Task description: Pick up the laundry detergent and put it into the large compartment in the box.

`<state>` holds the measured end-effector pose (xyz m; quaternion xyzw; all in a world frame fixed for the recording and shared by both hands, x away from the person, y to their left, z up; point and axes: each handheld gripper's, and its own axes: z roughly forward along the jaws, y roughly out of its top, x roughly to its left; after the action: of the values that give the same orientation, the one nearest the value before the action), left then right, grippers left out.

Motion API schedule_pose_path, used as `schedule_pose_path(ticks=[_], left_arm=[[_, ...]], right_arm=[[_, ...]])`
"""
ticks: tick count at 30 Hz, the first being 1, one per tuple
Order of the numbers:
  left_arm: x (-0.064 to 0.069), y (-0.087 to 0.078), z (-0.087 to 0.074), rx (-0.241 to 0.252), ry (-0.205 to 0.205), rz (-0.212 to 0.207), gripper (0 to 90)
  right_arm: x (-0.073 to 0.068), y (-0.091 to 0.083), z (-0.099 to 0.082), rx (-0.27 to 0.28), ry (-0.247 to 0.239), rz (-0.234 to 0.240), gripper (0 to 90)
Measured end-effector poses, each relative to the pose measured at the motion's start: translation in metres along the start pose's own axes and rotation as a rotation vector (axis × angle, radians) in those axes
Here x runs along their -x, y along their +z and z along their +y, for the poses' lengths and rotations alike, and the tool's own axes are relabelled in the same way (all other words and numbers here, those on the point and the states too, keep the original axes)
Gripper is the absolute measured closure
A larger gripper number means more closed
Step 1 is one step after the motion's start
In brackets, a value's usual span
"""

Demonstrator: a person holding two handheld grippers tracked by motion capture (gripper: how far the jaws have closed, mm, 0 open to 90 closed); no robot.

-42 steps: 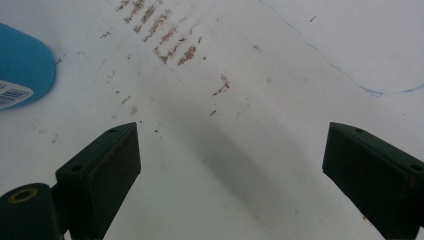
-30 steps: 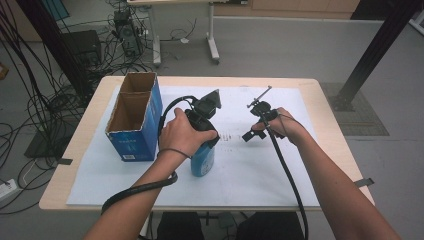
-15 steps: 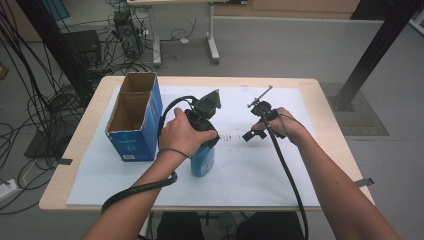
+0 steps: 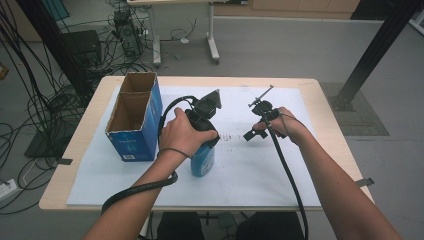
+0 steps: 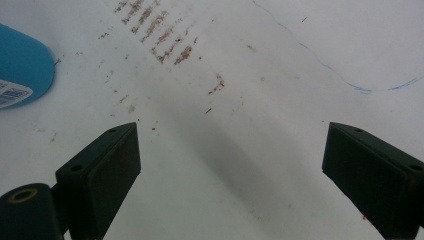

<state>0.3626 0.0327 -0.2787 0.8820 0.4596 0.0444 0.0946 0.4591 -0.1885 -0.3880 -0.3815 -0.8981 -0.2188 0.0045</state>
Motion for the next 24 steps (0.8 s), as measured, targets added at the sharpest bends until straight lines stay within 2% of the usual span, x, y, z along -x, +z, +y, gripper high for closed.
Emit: schedule_pose_path(ticks=[18, 24], left_arm=[[-0.0004, -0.0001, -0.0021, 0.023, -0.002, -0.002, 37.8], [0.0033, -0.0030, -0.0016, 0.028, 0.007, 0.007, 38.0]], right_arm=[[-0.0009, 0.0020, 0.0004, -0.005, 0.002, 0.002, 8.3], [-0.0005, 0.0010, 0.0005, -0.006, 0.002, -0.004, 8.3]])
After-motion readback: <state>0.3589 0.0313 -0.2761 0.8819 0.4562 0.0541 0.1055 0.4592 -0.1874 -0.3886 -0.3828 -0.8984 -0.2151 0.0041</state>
